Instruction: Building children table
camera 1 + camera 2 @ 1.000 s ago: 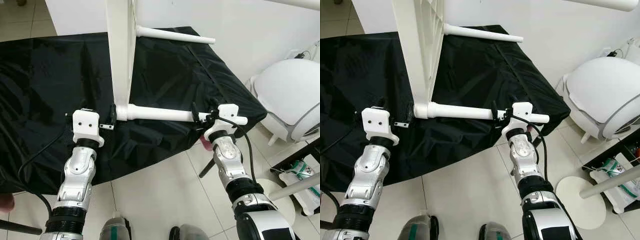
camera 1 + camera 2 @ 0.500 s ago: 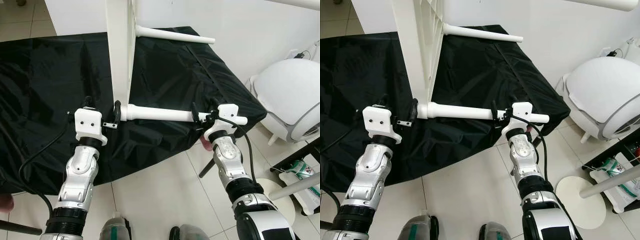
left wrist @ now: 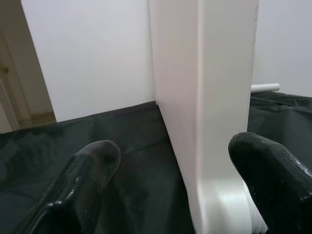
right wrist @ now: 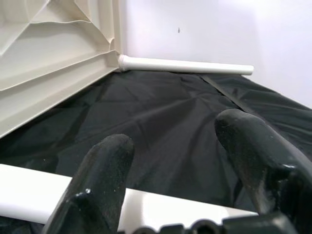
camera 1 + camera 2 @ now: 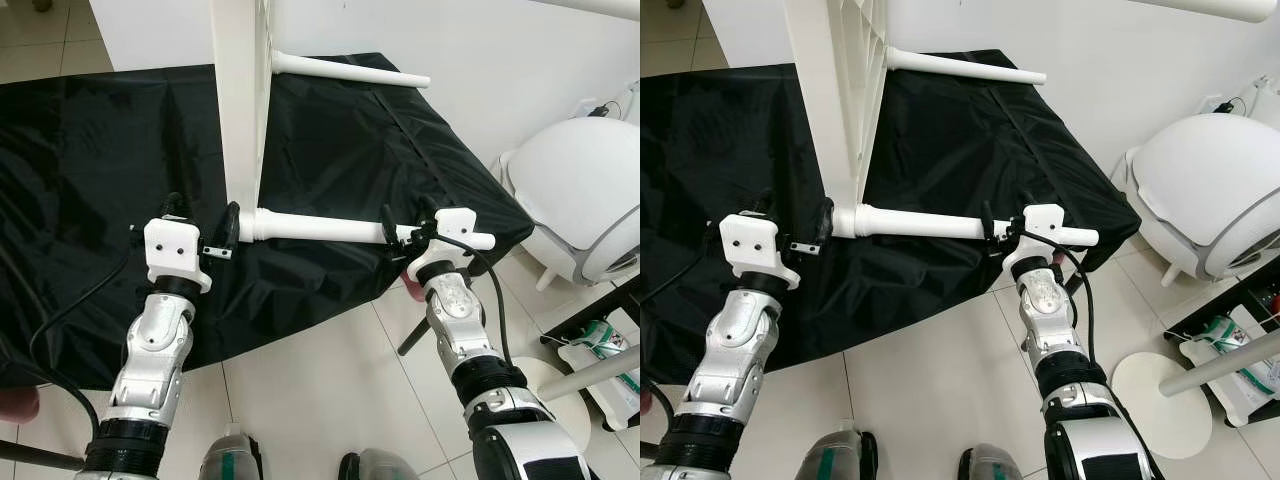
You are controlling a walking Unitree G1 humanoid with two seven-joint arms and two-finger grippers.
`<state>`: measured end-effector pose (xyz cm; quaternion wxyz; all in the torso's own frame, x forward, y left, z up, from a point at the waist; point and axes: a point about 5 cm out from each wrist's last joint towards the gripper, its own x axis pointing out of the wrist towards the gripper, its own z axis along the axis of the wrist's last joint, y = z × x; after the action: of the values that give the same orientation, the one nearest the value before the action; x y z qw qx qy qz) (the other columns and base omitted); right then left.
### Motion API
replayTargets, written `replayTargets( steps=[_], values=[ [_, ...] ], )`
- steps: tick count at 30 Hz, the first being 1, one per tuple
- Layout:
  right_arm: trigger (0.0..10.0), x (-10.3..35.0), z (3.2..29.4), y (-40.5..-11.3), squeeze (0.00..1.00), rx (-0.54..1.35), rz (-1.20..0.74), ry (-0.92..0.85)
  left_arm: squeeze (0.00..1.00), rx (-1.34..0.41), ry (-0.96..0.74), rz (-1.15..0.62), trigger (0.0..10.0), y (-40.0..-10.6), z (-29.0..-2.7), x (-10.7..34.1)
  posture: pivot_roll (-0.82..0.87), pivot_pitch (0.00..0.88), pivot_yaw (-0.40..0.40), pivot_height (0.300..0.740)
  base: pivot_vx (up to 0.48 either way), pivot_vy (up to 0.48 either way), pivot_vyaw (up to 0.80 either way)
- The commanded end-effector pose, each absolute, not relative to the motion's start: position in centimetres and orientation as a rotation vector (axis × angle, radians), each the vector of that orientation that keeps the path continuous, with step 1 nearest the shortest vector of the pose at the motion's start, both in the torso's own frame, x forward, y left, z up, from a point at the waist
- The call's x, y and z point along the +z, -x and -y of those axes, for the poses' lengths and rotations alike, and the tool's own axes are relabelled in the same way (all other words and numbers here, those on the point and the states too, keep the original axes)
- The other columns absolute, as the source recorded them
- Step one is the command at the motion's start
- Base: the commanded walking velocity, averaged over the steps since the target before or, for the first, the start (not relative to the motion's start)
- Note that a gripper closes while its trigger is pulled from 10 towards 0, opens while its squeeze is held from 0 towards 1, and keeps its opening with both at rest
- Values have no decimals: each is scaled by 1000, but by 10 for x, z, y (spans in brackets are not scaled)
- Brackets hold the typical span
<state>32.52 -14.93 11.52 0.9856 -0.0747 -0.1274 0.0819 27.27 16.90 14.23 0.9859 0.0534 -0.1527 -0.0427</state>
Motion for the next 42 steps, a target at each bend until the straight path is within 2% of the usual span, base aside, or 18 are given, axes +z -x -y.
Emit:
replayTargets(
  steps=[1,7,42],
  values=[
    [10000,117,152,-322,0,170,269,152,0,-197,-121,291,10000,-269,-166,141,40,0,-48,740,0,0,0],
    [10000,122,150,-307,0,173,301,149,0,-172,-118,288,10000,-262,-175,143,32,0,-33,740,0,0,0],
    [10000,127,149,-304,0,165,284,162,0,-239,-86,275,10000,-260,-161,146,26,0,-26,740,0,0,0]
  ],
)
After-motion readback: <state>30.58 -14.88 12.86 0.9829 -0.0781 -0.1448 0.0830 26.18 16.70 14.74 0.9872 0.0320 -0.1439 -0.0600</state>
